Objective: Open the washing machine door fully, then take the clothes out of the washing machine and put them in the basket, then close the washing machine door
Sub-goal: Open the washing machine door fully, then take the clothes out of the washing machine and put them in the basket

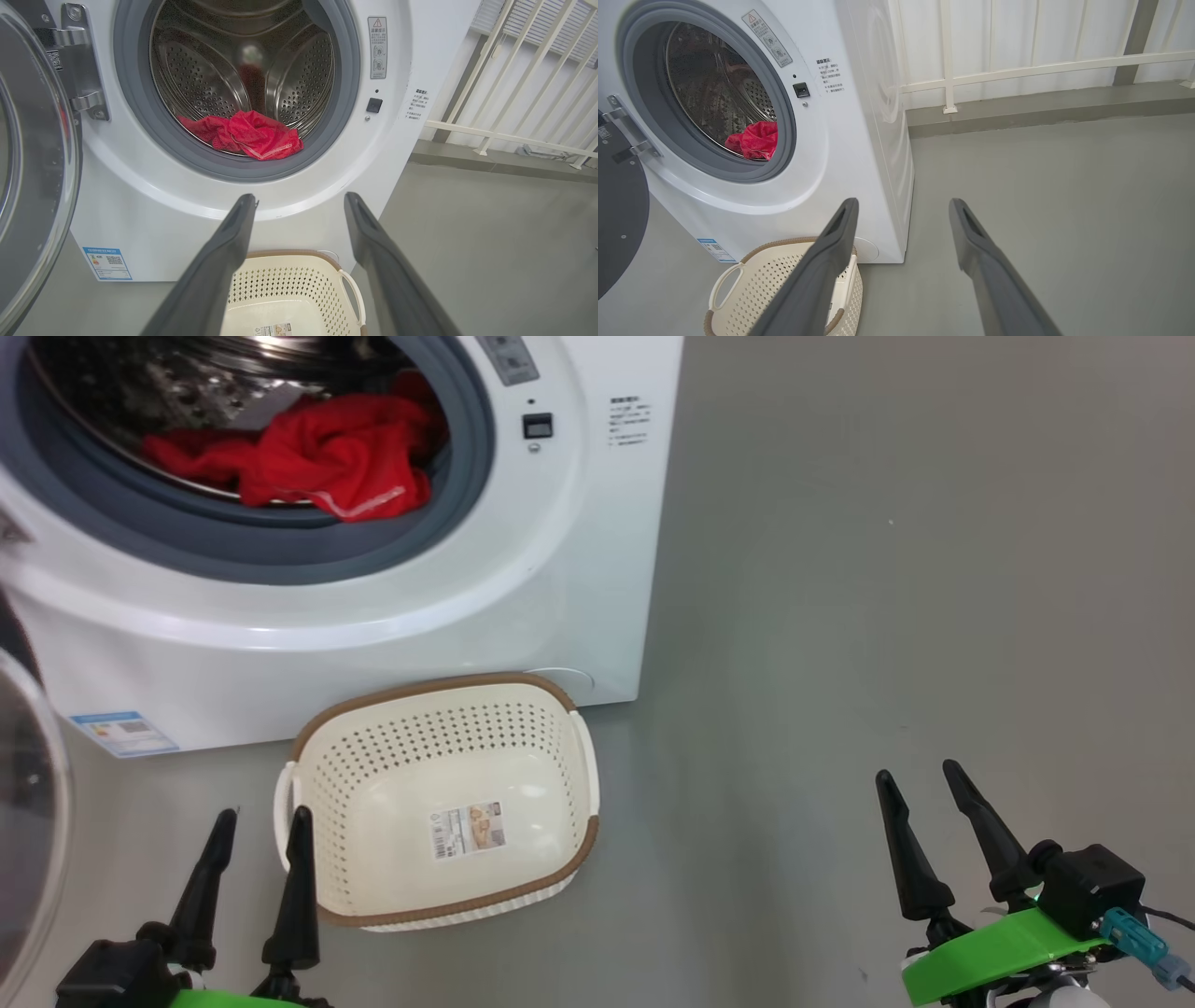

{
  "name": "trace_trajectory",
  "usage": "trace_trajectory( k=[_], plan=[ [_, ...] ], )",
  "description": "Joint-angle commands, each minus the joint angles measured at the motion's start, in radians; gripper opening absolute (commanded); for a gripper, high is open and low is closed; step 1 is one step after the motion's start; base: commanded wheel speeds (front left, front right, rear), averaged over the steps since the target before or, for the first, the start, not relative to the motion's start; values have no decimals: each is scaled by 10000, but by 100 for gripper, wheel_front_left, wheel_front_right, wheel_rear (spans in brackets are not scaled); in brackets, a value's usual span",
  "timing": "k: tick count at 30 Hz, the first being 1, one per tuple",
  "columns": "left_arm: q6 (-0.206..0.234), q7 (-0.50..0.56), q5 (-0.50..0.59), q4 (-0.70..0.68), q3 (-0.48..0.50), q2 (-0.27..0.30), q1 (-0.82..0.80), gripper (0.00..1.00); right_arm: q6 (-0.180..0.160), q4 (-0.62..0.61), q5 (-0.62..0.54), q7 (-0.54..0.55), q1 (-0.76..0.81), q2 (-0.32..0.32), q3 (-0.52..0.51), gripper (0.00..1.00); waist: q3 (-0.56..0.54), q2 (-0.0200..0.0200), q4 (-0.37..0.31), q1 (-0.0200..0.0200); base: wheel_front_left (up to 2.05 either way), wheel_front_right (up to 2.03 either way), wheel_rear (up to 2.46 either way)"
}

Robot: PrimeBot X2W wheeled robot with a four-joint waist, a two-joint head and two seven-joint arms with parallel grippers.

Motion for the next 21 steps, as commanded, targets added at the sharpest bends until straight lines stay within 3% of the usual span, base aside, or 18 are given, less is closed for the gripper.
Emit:
trace_trajectory(
  k=[1,21],
  plan=[
    [16,-51,94,-268,276,160,-152,100,75,-294,-53,-67,-304,-49,201,100,100,-1,-213,0,0,0,0],
    [15,-51,-387,-517,132,243,18,100,75,-336,-67,-67,-189,7,141,100,-12,-1,-133,0,0,-1,0]
  ],
)
